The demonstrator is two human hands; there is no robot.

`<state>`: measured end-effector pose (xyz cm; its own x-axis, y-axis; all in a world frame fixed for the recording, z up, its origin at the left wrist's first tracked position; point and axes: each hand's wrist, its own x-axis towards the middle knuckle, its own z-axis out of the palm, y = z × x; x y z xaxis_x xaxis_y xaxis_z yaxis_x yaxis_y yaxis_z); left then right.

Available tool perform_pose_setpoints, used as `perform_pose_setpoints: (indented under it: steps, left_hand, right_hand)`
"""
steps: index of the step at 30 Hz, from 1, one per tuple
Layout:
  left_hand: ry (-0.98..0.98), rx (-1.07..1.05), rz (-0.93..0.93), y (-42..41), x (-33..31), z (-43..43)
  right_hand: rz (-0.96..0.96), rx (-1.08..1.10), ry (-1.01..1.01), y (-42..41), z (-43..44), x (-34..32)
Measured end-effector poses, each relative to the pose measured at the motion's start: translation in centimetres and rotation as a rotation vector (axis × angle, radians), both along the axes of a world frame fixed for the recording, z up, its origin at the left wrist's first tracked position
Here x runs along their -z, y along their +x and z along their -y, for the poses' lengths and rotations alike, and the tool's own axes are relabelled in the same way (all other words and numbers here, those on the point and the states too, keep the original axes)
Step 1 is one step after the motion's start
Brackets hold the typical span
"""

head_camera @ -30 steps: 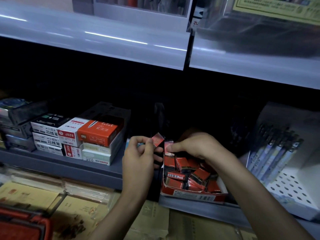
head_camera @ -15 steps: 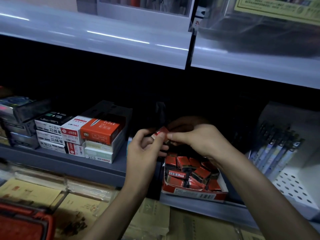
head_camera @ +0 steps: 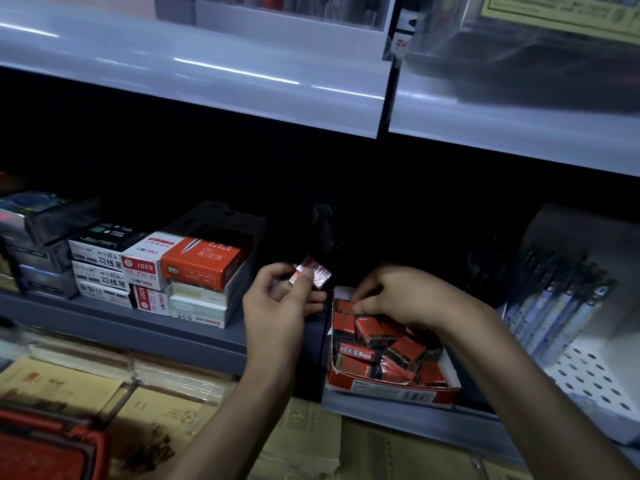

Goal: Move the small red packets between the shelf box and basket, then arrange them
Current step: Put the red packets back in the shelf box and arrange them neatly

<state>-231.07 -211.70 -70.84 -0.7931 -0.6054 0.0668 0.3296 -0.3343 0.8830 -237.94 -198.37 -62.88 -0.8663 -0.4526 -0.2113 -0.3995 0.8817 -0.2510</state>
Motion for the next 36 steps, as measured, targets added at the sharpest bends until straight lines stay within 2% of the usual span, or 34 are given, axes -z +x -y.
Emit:
perform_pose_setpoints:
  steps: [4,9,16,26,36]
  left_hand:
    - [-0.02,0.0,0.013,0.1,0.0,-0.2]
    - [-0.025,0.006,0.011,0.1,0.0,-0.2]
    - [-0.033,-0.005,0.014,0.1,0.0,-0.1]
    - [-0.006,-0.014,0.021,0.0,-0.1,-0.2]
    - [-0.017,-0.014,0.022,-0.1,0.0,-0.3]
  right_hand:
    - [0.042,0.019,-0.008,-0.4,0.3,-0.2]
    - [0.016,0.091,0.089,-0.5,0.8,-0.3]
    - [-0.024,0.122,-0.026,0.1,0.2,-0.8]
    - [-0.151,0.047,-0.156,0.3,-0.4,-1.0]
    - [-0.086,0.086,-0.215,0.0,0.5,-0.1]
